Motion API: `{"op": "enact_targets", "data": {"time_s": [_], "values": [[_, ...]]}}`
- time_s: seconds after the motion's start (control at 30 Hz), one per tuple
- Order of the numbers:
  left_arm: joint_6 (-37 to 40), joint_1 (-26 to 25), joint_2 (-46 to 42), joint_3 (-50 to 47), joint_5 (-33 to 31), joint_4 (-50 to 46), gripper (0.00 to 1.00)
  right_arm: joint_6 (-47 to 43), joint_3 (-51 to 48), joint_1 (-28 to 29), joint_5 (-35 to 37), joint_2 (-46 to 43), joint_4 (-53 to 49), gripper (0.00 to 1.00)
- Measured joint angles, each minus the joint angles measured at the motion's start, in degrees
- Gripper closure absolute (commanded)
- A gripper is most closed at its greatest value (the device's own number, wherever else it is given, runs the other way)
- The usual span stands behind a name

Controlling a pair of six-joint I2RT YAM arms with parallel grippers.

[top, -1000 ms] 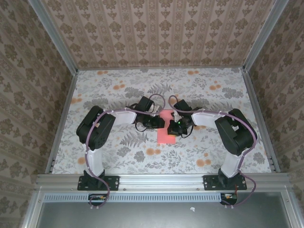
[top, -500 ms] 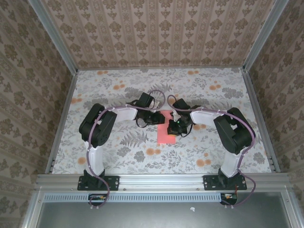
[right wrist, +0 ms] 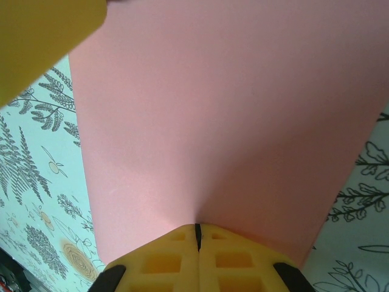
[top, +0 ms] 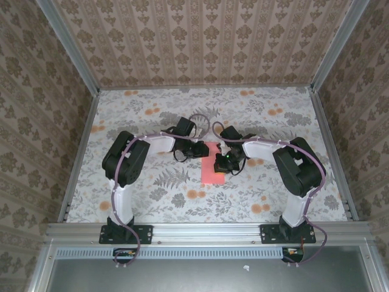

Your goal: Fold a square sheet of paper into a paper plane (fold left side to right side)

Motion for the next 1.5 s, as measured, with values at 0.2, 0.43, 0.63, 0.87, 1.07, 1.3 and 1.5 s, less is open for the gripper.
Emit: {"op": "enact_targets", "data": {"time_s": [0.2, 0.43, 0.63, 0.87, 1.07, 1.3, 1.5], "values": [[0.02, 2.12, 3.19, 4.94, -0.85, -0.07, 0.80, -0.90, 0.00, 0.00, 0.00, 0.00, -0.11, 0.96], [0.11, 3.87, 6.60, 10.21, -1.18, -0.90, 0.80, -1.25, -0.02, 0.00, 0.00, 0.00, -0.13, 0.96], [0.70, 3.93, 7.43, 11.63, -1.36, -1.70, 0.79, -1.36, -0.04, -0.11, -0.09, 0.00, -0.09, 0.96], [2.43, 5.09, 5.49, 10.43, -2.78, -1.79, 0.74, -1.27, -0.46, -0.57, -1.33, 0.00, 1.46, 0.83], [3.54, 7.32, -4.70, 4.37, -4.81, -3.06, 0.73, 0.15, -0.96, -1.51, -1.99, -2.01, 6.23, 0.62], [3.67, 3.63, -9.25, 0.46, -4.11, -2.69, 0.74, 1.33, -3.34, -4.61, 0.24, -9.40, 10.47, 0.44], [2.80, -0.24, -4.74, 0.42, -3.69, -2.43, 0.75, 2.60, -7.10, -7.52, 0.79, -11.13, 11.74, 0.39]]}}
